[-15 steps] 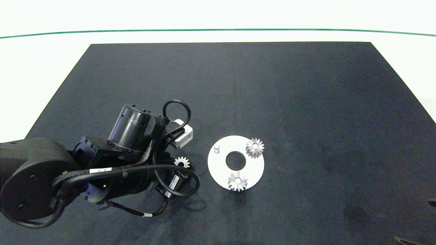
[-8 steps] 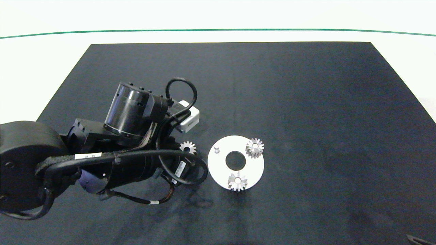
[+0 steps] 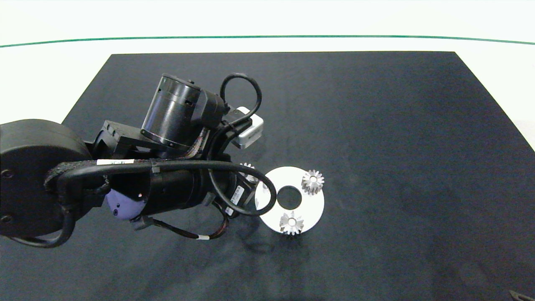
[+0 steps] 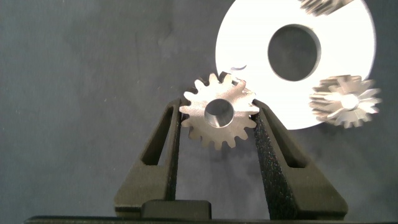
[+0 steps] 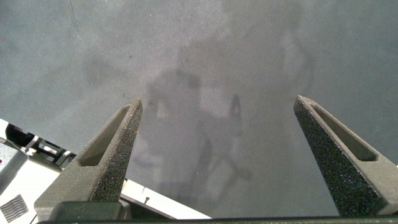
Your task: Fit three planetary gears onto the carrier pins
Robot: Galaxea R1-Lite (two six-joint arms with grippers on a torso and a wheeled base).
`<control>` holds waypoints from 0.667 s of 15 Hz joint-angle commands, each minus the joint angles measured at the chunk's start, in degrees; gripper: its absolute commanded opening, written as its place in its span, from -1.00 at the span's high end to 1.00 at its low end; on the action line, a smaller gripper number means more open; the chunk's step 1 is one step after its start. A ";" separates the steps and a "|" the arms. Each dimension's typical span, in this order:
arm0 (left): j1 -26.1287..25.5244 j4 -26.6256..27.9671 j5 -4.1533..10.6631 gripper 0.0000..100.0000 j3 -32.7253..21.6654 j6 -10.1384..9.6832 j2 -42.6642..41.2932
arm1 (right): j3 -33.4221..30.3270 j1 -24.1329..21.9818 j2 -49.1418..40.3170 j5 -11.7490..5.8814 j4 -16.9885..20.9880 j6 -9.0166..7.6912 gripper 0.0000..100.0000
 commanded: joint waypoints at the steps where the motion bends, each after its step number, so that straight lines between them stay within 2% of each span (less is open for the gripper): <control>1: -0.93 -0.02 0.05 1.00 -1.64 0.06 2.71 | 0.20 0.10 -0.07 -0.05 0.27 -0.12 -1.00; 7: -1.90 0.15 0.05 1.00 -6.04 0.15 5.61 | 0.20 0.19 -0.07 -0.05 0.27 -0.39 -1.00; 10: -2.34 0.07 0.84 1.00 -6.30 0.15 6.40 | 0.20 0.19 -0.25 0.04 0.35 -0.74 -1.00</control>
